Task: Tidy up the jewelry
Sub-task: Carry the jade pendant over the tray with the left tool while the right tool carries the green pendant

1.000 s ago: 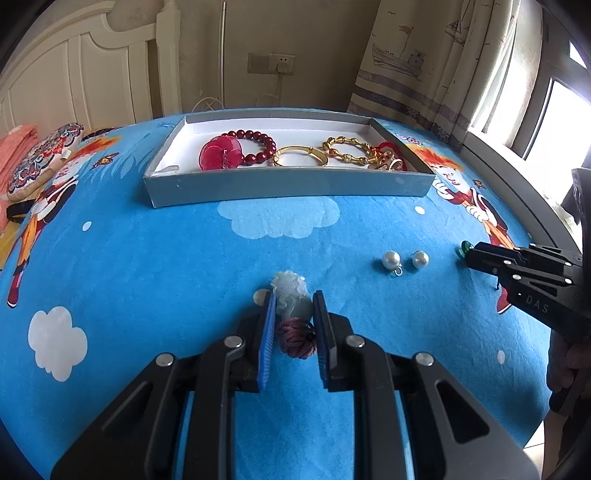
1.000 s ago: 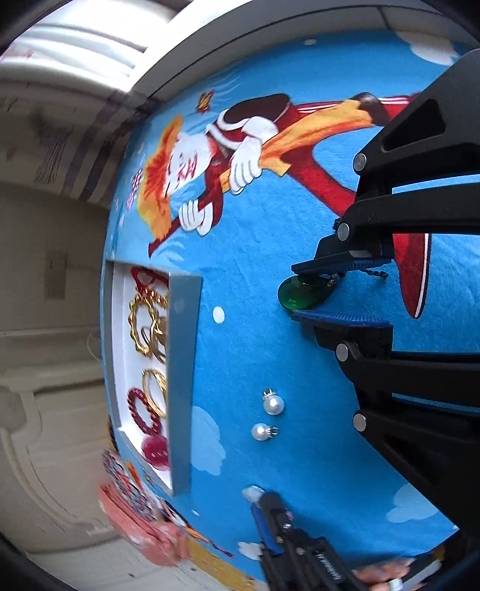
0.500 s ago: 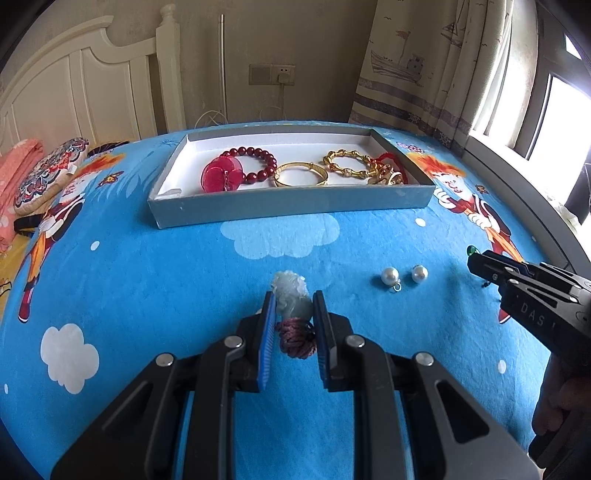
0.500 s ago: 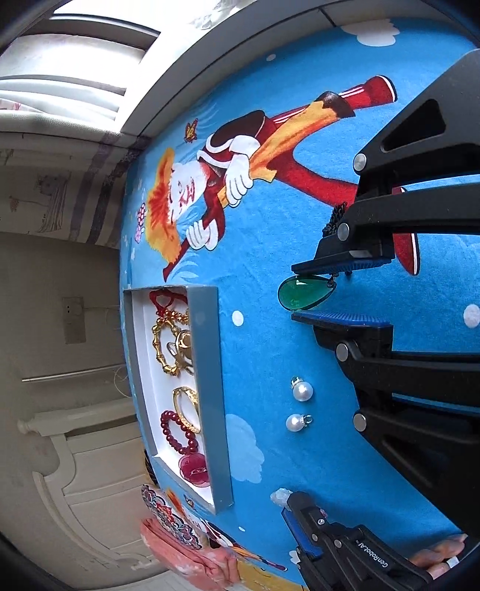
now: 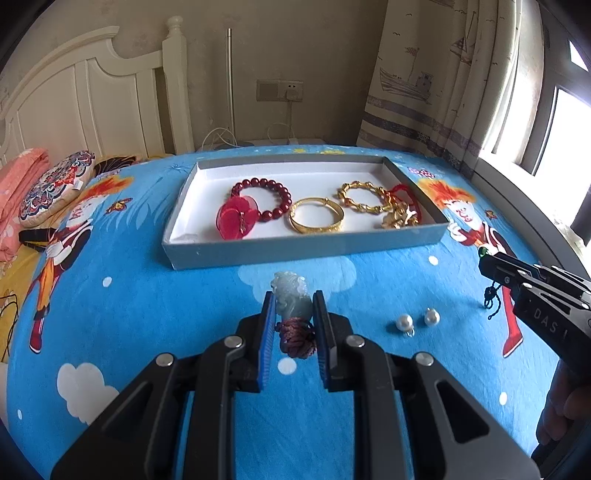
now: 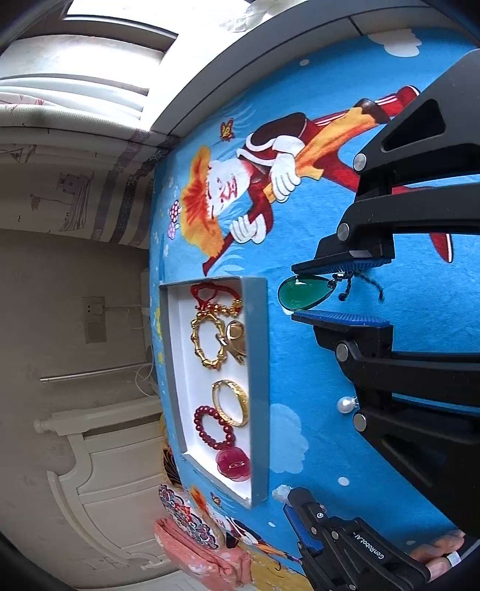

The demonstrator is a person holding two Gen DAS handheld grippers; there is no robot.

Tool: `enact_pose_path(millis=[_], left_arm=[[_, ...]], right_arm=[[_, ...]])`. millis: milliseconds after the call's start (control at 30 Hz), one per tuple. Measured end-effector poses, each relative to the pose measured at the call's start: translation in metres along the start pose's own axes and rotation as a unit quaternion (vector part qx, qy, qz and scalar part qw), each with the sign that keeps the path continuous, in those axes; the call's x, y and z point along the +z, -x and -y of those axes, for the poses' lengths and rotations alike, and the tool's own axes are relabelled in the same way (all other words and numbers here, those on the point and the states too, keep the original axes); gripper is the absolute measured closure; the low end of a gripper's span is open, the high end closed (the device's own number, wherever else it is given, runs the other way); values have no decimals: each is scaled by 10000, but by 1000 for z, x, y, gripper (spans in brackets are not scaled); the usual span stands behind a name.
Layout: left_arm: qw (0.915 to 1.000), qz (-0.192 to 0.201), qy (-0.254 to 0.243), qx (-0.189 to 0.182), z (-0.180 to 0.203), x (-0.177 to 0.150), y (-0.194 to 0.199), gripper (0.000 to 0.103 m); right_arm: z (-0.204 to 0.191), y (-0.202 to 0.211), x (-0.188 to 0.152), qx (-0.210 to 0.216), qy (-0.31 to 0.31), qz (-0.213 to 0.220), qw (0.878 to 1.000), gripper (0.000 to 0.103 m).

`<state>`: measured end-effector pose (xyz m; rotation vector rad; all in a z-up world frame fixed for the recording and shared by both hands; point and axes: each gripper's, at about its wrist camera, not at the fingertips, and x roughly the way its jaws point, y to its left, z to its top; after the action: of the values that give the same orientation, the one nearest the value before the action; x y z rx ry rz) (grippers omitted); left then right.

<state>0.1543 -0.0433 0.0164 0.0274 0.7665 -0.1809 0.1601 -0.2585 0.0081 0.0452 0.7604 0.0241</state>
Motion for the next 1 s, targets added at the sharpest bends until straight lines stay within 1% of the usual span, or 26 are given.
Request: enact_pose_path(millis=[533, 833, 1000], left_arm=[[9995, 288, 21, 137, -18, 51, -13, 83], [9989, 443, -68, 164, -19, 84, -23, 83], [9988, 439, -67, 203, -25, 100, -34, 83]], right_arm=[[-16, -8, 47, 109, 72, 293, 9995, 83], [-33, -16, 82, 205, 146, 488, 9985, 83], [-45, -27, 100, 267, 147, 524, 9982, 83]])
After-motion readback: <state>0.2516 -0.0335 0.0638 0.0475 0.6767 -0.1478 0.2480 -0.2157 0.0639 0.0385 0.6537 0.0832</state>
